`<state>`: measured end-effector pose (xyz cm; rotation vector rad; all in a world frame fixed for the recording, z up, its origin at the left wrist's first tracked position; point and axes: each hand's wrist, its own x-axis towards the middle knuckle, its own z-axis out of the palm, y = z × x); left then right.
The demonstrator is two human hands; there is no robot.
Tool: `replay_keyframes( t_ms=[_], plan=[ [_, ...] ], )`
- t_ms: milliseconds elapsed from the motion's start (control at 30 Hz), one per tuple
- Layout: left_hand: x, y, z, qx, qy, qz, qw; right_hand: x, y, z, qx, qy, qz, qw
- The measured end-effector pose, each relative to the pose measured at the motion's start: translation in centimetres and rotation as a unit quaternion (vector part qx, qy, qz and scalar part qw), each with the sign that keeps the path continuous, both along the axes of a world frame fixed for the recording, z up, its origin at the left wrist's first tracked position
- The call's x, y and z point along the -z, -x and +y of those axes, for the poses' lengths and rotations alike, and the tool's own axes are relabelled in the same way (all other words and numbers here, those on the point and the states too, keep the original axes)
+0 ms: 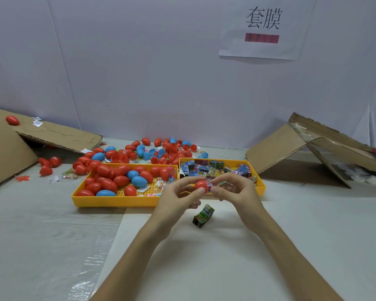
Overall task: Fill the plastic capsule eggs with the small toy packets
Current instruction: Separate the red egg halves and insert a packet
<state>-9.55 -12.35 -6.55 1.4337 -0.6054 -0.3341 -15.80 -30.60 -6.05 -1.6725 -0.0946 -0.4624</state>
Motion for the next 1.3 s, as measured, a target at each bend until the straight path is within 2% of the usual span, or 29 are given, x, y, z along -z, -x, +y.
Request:
replay_keyframes(
  t_ms=[667,1300],
  plan=[
    [-0.17,0.11,0.06,-0.033,-0.014,-0.050,0.998,-0.13,0.06,0.17,0.030,0.020,-0.004,0.999],
    [-0.14,-0.03,-0.01,-0.036,-0.017,-0.048,0.998,-0.09,0.02,0.22,0.021,0.009,-0.024,0.999]
  ],
)
